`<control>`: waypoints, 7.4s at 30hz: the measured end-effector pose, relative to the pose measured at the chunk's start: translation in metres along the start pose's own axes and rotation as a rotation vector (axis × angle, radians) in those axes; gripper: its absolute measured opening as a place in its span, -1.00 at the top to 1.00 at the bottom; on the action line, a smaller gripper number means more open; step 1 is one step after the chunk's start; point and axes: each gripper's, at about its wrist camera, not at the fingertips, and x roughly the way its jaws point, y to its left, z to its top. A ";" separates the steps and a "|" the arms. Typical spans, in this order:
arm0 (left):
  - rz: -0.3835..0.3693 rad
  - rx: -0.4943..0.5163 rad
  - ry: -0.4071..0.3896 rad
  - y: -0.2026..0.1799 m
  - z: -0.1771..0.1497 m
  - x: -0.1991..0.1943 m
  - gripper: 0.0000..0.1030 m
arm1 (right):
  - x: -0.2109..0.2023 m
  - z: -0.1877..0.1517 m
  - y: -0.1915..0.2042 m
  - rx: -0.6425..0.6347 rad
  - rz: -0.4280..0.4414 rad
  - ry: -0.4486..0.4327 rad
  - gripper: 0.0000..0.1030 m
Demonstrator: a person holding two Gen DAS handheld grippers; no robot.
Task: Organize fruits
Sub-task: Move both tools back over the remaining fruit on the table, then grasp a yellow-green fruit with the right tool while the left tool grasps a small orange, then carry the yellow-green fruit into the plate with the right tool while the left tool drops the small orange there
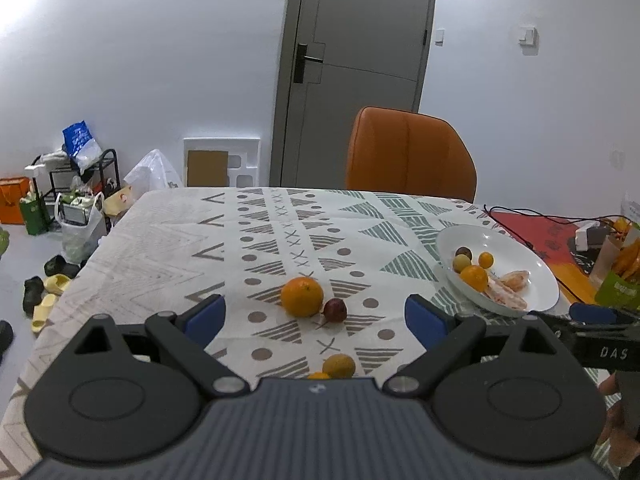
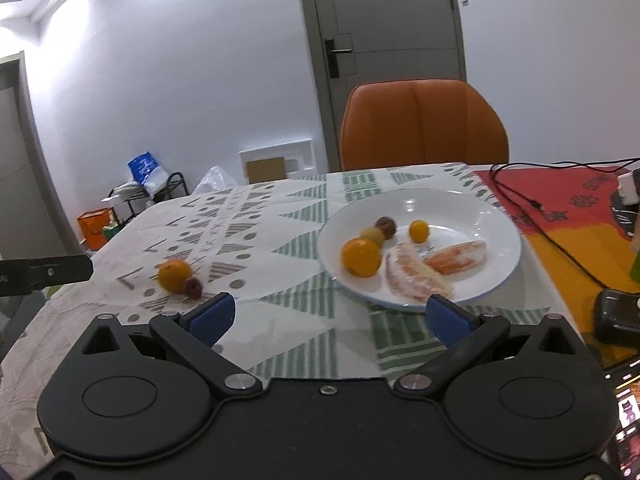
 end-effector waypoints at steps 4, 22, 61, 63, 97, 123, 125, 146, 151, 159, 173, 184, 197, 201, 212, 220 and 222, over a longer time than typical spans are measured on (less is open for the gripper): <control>0.000 -0.016 0.006 0.006 -0.006 -0.004 -0.85 | 0.001 -0.001 0.008 -0.001 0.033 0.011 -1.00; 0.036 -0.075 0.047 0.035 -0.024 -0.004 -0.83 | 0.013 -0.003 0.035 -0.036 0.123 0.057 -1.00; -0.015 0.006 0.210 0.008 -0.048 0.061 0.02 | 0.050 -0.016 0.020 0.016 0.200 0.153 -1.00; -0.003 0.018 0.203 0.007 -0.048 0.062 0.30 | 0.052 -0.015 0.021 0.016 0.205 0.153 -1.00; 0.078 -0.055 0.188 0.067 -0.037 0.047 0.59 | 0.089 -0.009 0.101 -0.135 0.343 0.206 -0.80; 0.058 -0.052 0.170 0.064 -0.033 0.044 0.59 | 0.086 -0.011 0.103 -0.159 0.329 0.200 0.51; 0.051 -0.047 0.169 0.061 -0.032 0.045 0.59 | 0.084 -0.010 0.098 -0.152 0.316 0.193 0.51; -0.040 0.045 0.137 0.007 -0.009 0.058 0.59 | 0.055 0.005 0.039 -0.072 0.197 0.095 0.51; -0.060 0.067 0.121 -0.007 -0.001 0.061 0.59 | 0.049 0.009 0.024 -0.056 0.166 0.072 0.51; -0.093 0.095 0.093 -0.029 0.011 0.064 0.59 | 0.039 0.015 0.002 -0.030 0.126 0.034 0.51; -0.126 0.144 0.067 -0.062 0.024 0.074 0.59 | 0.028 0.018 -0.036 0.021 0.074 -0.004 0.51; -0.143 0.191 0.072 -0.093 0.029 0.088 0.59 | 0.034 0.018 -0.070 0.071 0.039 -0.012 0.51; -0.174 0.242 0.095 -0.128 0.032 0.110 0.59 | 0.041 0.021 -0.103 0.098 -0.028 -0.048 0.24; -0.191 0.259 0.100 -0.139 0.031 0.115 0.59 | 0.039 0.020 -0.106 0.082 -0.037 -0.054 0.05; -0.218 0.290 0.115 -0.160 0.026 0.122 0.59 | 0.033 0.011 -0.111 0.098 -0.052 -0.037 -0.38; -0.249 0.291 0.081 -0.166 0.030 0.113 0.57 | 0.032 0.008 -0.107 0.098 -0.043 -0.032 -0.57; -0.251 0.292 0.079 -0.165 0.032 0.111 0.51 | 0.032 0.008 -0.106 0.103 -0.040 -0.031 -0.58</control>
